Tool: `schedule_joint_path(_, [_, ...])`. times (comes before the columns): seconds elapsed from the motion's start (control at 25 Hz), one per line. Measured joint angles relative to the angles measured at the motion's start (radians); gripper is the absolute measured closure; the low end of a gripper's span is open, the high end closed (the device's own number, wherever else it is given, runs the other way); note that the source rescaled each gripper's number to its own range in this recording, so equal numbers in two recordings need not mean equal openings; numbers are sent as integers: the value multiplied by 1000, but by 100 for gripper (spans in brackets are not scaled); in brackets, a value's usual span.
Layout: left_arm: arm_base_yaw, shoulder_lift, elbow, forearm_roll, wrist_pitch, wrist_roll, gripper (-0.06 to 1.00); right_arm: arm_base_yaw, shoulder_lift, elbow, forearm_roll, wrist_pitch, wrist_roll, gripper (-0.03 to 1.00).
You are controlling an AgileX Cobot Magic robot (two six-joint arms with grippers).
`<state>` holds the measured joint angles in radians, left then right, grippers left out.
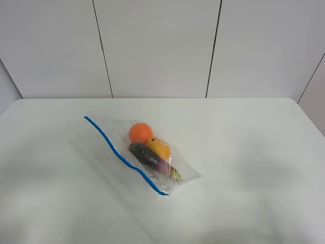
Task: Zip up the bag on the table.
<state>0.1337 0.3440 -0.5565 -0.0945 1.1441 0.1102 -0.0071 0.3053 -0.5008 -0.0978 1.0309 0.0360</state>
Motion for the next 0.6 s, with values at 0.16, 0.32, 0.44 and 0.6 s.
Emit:
schedule_joint_path(0.16, [0,-35,52,0,-63,-4,-6,0,-2,1,-3,-2,0,-3])
schedule_joint_path(0.32, [-6,-38,52,1,-72,-8,-6,0,-2,1,-3,-2,0,-3])
schedule_joint_path(0.44, [-46,-61,52,2,-73,-8,-6,0,-3,1,-3,-2,0,-3])
schedule_joint_path(0.6, [-130,-137,52,3,-74,-8,-6,0,-59,1,-3,-4,0,-3])
